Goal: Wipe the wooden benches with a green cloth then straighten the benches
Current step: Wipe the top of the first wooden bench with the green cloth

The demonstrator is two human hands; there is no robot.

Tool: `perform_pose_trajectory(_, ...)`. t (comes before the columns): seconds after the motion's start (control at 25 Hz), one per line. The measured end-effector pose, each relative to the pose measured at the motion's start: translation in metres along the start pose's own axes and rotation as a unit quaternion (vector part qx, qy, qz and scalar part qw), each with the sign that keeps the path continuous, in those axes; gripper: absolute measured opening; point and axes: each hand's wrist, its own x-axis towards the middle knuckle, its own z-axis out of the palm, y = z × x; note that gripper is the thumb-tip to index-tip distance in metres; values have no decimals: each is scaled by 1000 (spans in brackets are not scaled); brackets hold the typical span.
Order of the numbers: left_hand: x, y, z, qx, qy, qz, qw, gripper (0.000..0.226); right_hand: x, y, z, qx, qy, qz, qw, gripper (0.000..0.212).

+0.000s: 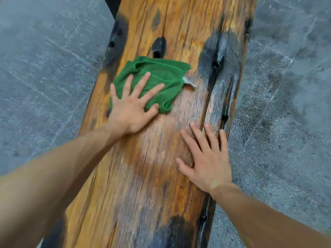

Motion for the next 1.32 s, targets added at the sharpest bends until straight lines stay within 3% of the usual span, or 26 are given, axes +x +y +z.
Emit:
perform_pose_trajectory(0.12,32,-46,-16,-91,-29,-181,979,62,-1,-2,1,2,-7,-2,1000,76)
perform_pose_trajectory(0.24,89,-20,-26,-104,-4,-207,973,60,0,-1,2,-5,-10,-5,1000,77)
perform_pose_trajectory(0.4,141,73,-33,-42,-6,-40,998,60,3,-1,1,-4,-5,-2,1000,78)
perform_pose_trajectory(0.52,123,143,-27,13,-35,119,992,60,2,1,1,0,5,3,1000,78)
perform_pose_trajectory(0.68,33,109,-8,46,-34,291,955,59,3,0,2,5,18,6,1000,71)
perform_pose_trajectory(0.76,10,55,-5,12,-24,262,965,58,3,-1,1,-3,15,4,1000,73)
perform_pose_trajectory(0.8,9,28,-5,-9,-20,207,978,56,3,1,1,-8,10,3,1000,75)
perform_pose_trajectory(0.88,18,-14,-11,-60,-22,28,998,52,1,2,2,-9,-5,1,1000,77)
perform_pose_trajectory(1.0,57,-11,-19,-130,-11,-180,975,54,1,0,3,-15,-11,-3,1000,78)
perform_pose_trajectory(1.08,71,29,-22,-139,-11,-179,974,57,-1,0,3,-10,-6,-4,1000,78)
perform_pose_trajectory(1.2,43,87,-19,-127,-39,-69,989,55,2,1,2,-3,-6,-2,1000,77)
perform_pose_trajectory(1.32,2,88,-15,-75,-55,5,996,50,0,0,-2,7,-12,3,1000,76)
